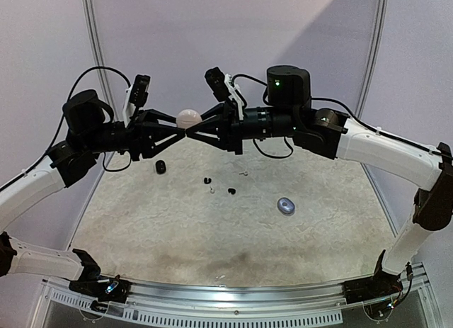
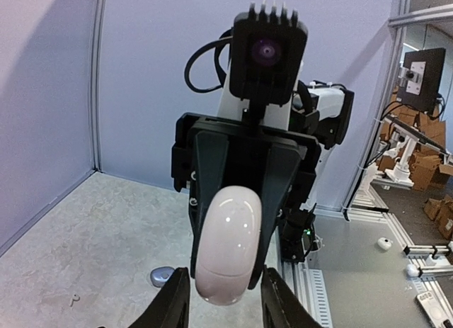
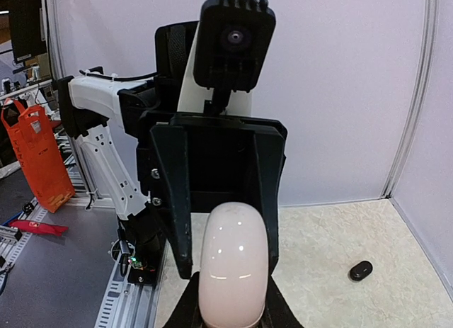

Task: Insert the wireless bluetooth earbuds into the charging case
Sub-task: Pass from the right arm to the left, then open the charging case.

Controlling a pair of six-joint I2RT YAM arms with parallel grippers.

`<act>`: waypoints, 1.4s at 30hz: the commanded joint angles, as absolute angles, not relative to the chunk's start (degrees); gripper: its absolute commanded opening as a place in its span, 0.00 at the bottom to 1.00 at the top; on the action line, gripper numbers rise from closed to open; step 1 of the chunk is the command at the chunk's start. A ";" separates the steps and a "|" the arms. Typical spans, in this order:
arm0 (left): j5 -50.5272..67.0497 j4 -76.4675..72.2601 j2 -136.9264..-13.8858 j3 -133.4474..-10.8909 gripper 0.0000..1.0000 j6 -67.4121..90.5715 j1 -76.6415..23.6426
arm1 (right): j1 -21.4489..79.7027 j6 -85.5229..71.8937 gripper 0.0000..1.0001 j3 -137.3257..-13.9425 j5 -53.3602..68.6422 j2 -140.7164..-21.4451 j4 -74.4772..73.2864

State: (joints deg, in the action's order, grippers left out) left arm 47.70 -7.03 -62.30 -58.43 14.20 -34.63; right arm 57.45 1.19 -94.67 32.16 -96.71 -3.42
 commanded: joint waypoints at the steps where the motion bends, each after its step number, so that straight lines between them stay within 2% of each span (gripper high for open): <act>1: 46.80 -8.25 -62.41 -57.96 0.29 14.44 -35.34 | 57.87 2.31 0.00 -96.31 33.31 -97.51 -3.96; 6: 47.01 -8.20 -62.40 -57.83 0.01 14.04 -35.33 | 57.88 2.21 0.00 -96.33 33.17 -97.71 -3.52; 10: 47.00 -8.17 -62.34 -57.76 0.00 13.96 -35.33 | 57.89 2.13 0.00 -96.33 32.44 -97.71 -3.85; 11: 46.80 -8.12 -62.27 -57.70 0.00 13.85 -35.33 | 57.88 1.86 0.03 -96.37 31.53 -97.73 -4.40; 13: 46.47 -8.13 -62.00 -57.51 0.00 13.13 -35.33 | 57.89 1.31 0.41 -96.41 28.57 -97.67 -6.27; 14: 46.29 -7.98 -61.87 -57.42 0.00 12.48 -35.33 | 57.88 1.32 0.55 -96.35 25.91 -97.36 -7.44; 15: 46.08 -7.69 -61.64 -57.40 0.00 11.37 -35.33 | 57.84 1.41 0.64 -96.18 23.75 -97.03 -8.50; 17: 46.19 -6.16 -61.40 -57.39 0.00 7.50 -35.33 | 57.85 1.87 0.70 -95.65 20.09 -96.00 -9.60; 21: 47.12 -1.62 -60.83 -57.88 0.00 -3.35 -35.50 | 57.88 2.37 0.72 -95.37 17.99 -94.89 -9.85; 29: 48.21 7.85 -60.41 -59.45 0.00 -14.36 -36.10 | 57.87 3.13 0.72 -98.02 16.35 -95.64 -11.81; 42: 44.83 21.36 -59.34 -60.64 0.00 -37.98 -37.30 | 57.78 3.60 0.71 -103.09 12.71 -97.68 -14.90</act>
